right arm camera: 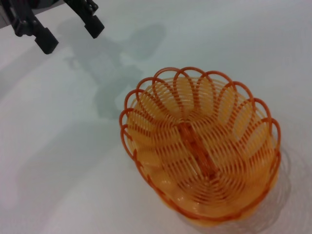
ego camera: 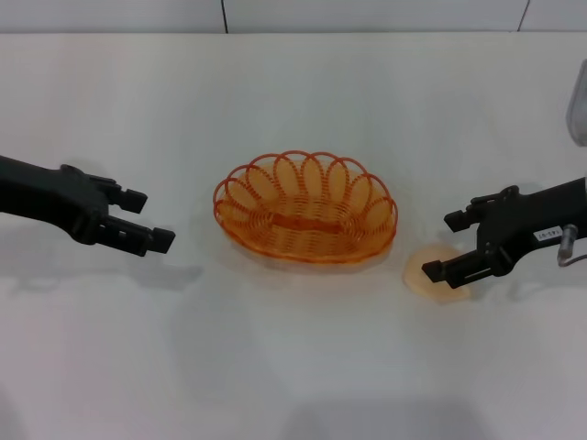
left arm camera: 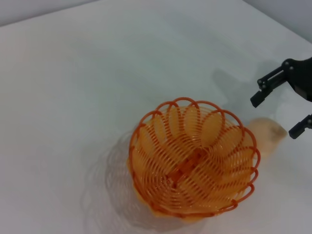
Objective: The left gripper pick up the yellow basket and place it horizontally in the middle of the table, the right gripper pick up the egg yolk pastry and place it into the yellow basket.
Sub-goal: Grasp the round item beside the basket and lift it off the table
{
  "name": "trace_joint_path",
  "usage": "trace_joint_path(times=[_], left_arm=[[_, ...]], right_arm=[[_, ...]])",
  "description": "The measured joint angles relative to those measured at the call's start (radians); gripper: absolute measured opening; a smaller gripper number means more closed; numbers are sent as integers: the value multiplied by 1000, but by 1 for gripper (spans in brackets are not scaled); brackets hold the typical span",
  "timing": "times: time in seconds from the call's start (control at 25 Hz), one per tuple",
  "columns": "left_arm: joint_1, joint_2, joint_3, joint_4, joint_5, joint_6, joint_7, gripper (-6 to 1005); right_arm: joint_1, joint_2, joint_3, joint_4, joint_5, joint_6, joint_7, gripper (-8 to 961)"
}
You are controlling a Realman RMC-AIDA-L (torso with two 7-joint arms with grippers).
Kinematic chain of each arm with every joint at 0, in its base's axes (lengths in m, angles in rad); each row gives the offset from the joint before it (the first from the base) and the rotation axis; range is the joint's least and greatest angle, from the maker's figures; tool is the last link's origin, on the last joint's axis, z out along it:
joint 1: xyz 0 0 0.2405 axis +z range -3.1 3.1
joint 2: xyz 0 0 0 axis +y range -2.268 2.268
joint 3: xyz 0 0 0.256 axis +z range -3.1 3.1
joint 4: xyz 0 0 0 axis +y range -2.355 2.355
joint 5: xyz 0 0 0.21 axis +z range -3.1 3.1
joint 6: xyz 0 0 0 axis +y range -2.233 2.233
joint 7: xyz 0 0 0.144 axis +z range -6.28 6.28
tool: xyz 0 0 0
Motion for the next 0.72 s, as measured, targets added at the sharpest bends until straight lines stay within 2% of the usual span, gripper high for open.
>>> trace_joint_path(times=[0.68,0.72], left_arm=[[-9,-1,4,-6,0,-13,3,890],[-9,-1,3,-6,0,-14,2,890]], right_arm=[[-3,1,-35,19,-2,47,-12,798],[-3,0,-35,23,-2,47,-12,726]])
